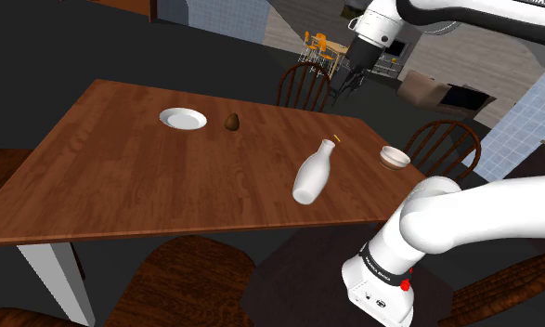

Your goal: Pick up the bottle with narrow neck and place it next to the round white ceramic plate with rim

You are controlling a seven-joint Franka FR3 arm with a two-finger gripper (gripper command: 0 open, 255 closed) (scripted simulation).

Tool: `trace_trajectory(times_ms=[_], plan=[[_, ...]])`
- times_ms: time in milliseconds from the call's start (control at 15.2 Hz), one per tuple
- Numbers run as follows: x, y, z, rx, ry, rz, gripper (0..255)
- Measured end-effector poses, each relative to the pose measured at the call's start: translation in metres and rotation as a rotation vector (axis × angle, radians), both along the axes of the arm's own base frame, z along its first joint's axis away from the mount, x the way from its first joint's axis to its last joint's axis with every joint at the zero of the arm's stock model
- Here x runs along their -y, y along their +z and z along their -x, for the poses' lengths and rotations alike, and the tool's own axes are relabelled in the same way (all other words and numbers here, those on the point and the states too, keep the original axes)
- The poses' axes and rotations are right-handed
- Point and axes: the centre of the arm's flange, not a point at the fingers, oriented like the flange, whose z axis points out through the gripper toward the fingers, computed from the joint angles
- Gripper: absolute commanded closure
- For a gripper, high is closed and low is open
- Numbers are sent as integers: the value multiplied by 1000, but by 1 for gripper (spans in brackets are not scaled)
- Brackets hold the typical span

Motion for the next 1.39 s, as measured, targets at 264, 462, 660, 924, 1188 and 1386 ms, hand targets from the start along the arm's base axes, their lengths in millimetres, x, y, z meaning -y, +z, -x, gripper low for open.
trace_trajectory(times_ms=[264, 462, 660, 924, 1188, 1386], plan=[[12, -23, 3, -6, -21, 4, 0], [27, -55, 10, -14, -49, 8, 0], [45, -95, 14, -22, -79, 13, 0], [63, -128, 19, -29, -107, 18, 0], [64, -149, 18, -29, -110, 19, 0], [62, -165, 16, -29, -110, 19, 0]])
